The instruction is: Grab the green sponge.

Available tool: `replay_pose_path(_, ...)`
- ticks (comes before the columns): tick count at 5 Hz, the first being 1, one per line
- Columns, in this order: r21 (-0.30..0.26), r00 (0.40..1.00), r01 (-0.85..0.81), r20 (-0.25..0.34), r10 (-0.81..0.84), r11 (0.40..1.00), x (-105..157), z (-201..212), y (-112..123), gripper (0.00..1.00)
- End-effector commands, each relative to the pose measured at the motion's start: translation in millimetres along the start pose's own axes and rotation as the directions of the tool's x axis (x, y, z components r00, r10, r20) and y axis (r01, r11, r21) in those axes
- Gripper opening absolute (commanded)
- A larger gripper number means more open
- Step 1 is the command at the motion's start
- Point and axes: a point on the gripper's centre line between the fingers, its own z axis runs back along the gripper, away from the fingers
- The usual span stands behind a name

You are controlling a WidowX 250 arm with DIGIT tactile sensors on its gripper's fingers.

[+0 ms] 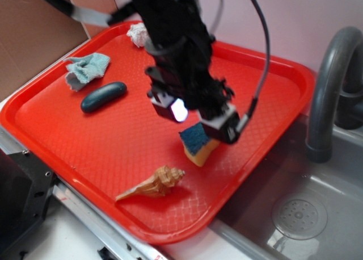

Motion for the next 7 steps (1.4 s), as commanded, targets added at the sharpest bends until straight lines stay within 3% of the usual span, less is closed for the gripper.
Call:
replay_pose_path(1,0.062,1.0,-0.009,-0.008,0.01,0.998,5,-14,-7,1.0)
replay_pose_path(2,0.099,0.999,-0.026,-0.028,0.029,0.995,5,-22,-5,1.0)
replay_pose_path(3,0.13,0.999,-0.047,-0.002,0.048,0.99,3,-21,-4,0.0)
replay_pose_path(4,0.102,0.997,-0.067,0.03,0.064,0.993,4,10,-1,0.0)
replay_pose_path(5,0.032,0.989,-0.078,0.131,0.073,0.996,6,62,20,0.0)
replay_pose_path(6,-0.06,0.99,-0.036,0.135,0.044,0.998,5,105,45,0.0)
replay_pose_path(7,-0.035,0.992,0.0,0.125,0.005,0.999,-2,146,63,0.0)
